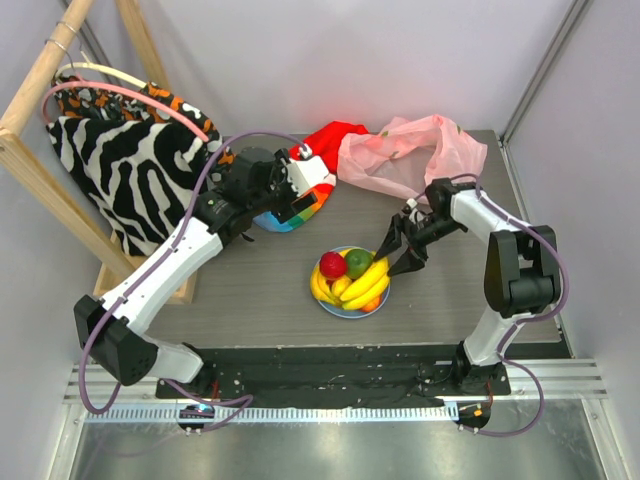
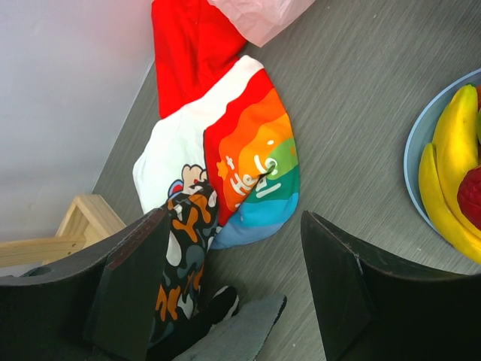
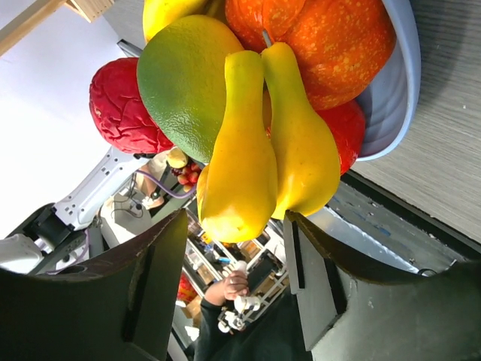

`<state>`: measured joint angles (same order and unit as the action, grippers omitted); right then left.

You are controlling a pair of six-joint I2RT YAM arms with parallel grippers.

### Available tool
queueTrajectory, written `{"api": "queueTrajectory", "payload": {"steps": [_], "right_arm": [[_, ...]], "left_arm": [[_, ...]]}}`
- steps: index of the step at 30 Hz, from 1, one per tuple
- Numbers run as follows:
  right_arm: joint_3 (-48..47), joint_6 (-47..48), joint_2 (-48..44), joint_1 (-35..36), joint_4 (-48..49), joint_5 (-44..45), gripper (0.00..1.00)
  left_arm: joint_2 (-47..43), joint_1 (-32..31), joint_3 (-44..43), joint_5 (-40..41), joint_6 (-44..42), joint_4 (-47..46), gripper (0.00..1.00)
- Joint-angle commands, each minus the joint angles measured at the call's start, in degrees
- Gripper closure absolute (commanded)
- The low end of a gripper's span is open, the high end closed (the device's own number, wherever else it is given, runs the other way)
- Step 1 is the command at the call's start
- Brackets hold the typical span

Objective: Take the fake fruits out of the plastic bag
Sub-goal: Place the fake fruit on the plate.

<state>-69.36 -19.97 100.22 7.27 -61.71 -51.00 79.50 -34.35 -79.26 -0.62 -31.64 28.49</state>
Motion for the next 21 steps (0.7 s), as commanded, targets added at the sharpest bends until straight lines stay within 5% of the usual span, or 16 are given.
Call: {"api": "queueTrajectory", "payload": {"steps": [1,9,11,14,17,19,20,21], "right_arm": [[-0.51,-1.13,-0.64,0.38,-0.51,0.73,0.37],[-2.09,1.07,-0.47,-0.23,-1.74,0.64,0.34],[-2.97,2.03,-0.38,-1.2,-2.35,0.38,0.29],[-6.04,3.96,-0.12,-2.17,-4.02,0.38,0.01],[-9.29,6.16,-0.12,-2.96,-6.3,1.69,0.0],[-11.49,7.65,-0.12,-4.27,-6.93,3.88,0.0],[-12.45,8.01,0.06,-6.19,-7.19,5.2,0.0],[-14.55,8.45,0.23,-7.0,-7.11,6.52,0.0]], "left_arm": [[-0.67,0.33,0.07,-0.78,0.61,-1.95,0.25],[-0.4,0.33,0.34,-0.96,0.61,-2.12,0.25],[-0.32,0.33,0.34,-0.96,0.61,-2.21,0.25],[-0.4,0.42,0.51,-0.79,0.7,-2.21,0.25],[-0.32,0.34,0.69,-0.52,0.96,-2.3,0.24],[-0.4,0.33,0.6,0.18,1.66,-2.74,0.14],[-0.66,0.42,0.78,0.27,1.93,-3.0,0.0],[-0.75,0.42,0.86,0.36,2.28,-3.26,0.0]]}}
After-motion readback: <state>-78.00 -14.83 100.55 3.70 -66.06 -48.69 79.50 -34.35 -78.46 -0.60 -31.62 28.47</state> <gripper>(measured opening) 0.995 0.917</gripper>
